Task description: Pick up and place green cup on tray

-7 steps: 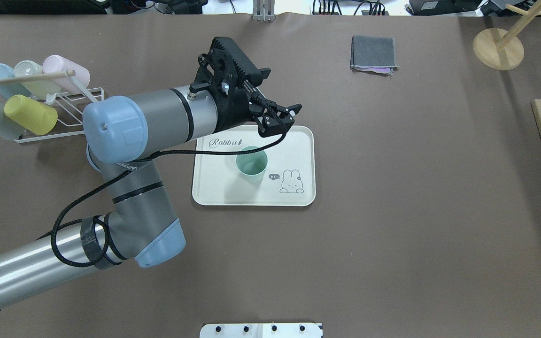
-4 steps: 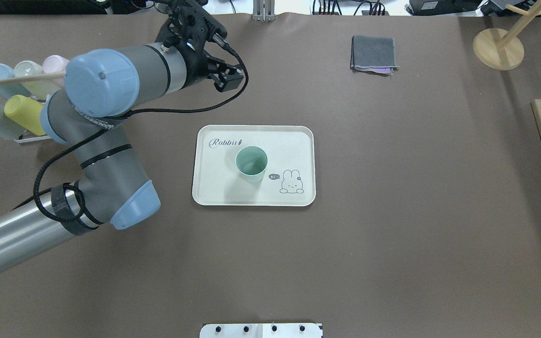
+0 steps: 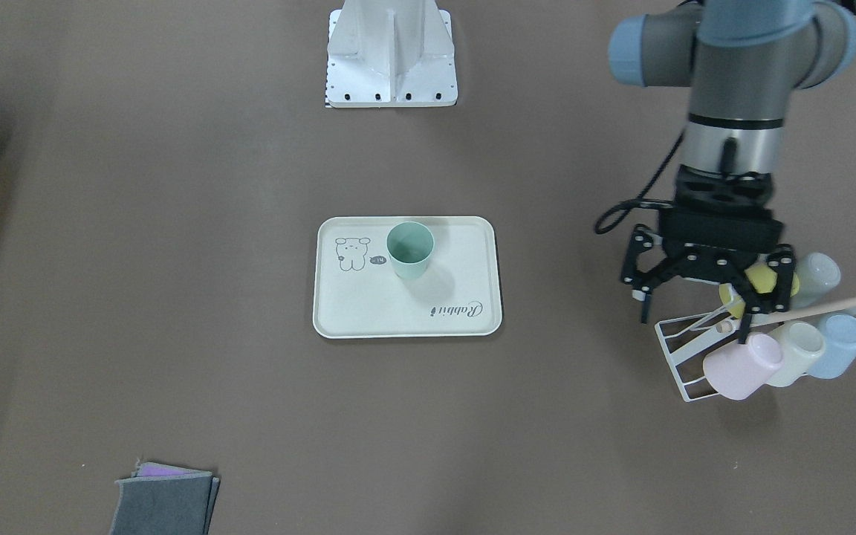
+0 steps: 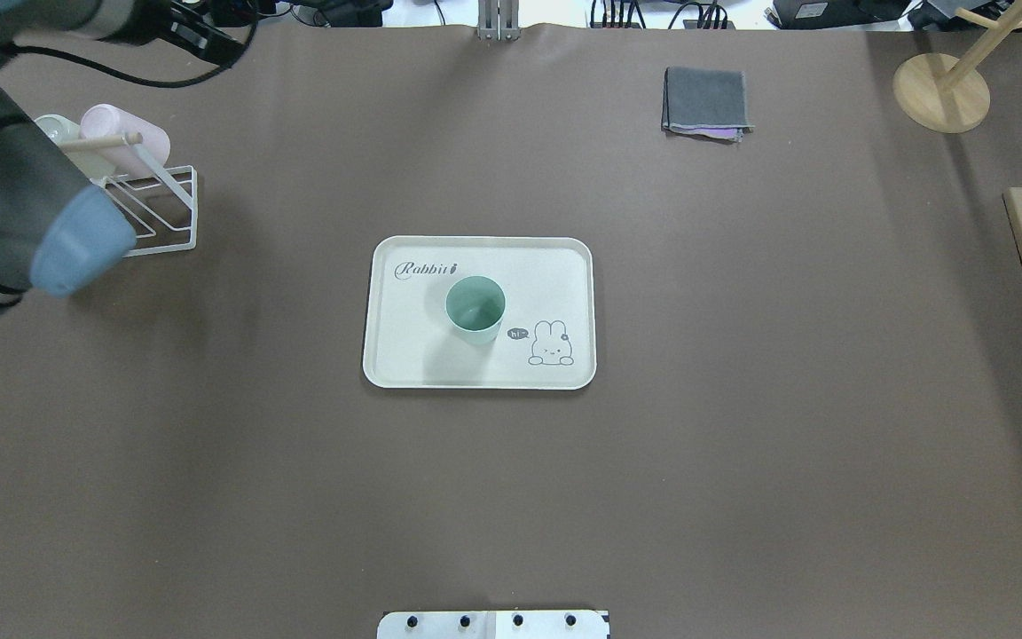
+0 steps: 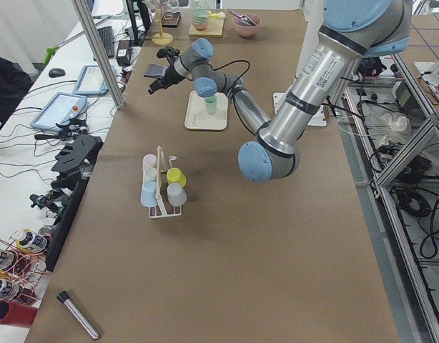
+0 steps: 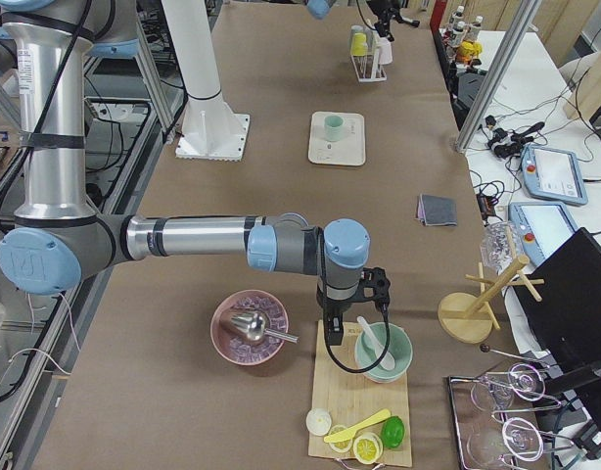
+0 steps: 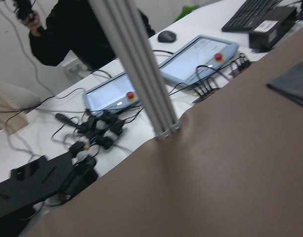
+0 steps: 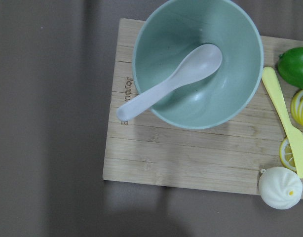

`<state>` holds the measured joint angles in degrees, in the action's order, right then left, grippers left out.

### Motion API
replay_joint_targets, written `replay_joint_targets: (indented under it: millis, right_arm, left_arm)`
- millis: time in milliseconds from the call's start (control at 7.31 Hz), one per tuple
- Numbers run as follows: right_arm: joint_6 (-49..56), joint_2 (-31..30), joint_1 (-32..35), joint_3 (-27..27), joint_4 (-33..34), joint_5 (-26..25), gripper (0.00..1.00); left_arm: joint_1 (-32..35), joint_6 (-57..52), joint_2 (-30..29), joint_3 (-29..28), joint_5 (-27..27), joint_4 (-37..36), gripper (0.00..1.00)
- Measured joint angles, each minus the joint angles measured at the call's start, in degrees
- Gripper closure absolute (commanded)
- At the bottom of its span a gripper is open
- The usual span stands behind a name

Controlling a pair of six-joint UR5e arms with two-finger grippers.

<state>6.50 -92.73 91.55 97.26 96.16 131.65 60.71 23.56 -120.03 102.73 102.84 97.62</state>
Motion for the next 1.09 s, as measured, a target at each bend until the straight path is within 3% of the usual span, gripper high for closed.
replay_joint_targets:
  millis: [137, 411, 821, 1095]
  right_arm:
    - [-0.37, 0.01, -0.08, 0.05, -0.02, 0.01, 0.0]
    - [-1.22, 0.25, -0.37, 0.04, -0.02, 0.01, 0.0]
    - [-1.36, 0.36, -0.64, -0.04, -0.08, 0.01, 0.0]
    - [-1.37, 0.36, -0.72, -0.05, -0.07, 0.01, 0.0]
  left_arm:
    - [6.29, 0.0, 3.54, -0.36, 10.5, -2.3, 0.02]
    - [15.07, -2.04, 9.3, -5.65, 24.46, -3.48, 0.02]
    - [23.82, -6.53, 12.74, -17.1, 37.18, -3.36, 0.02]
    - [26.06, -11.13, 16.98, -20.12, 39.55, -3.33, 0.02]
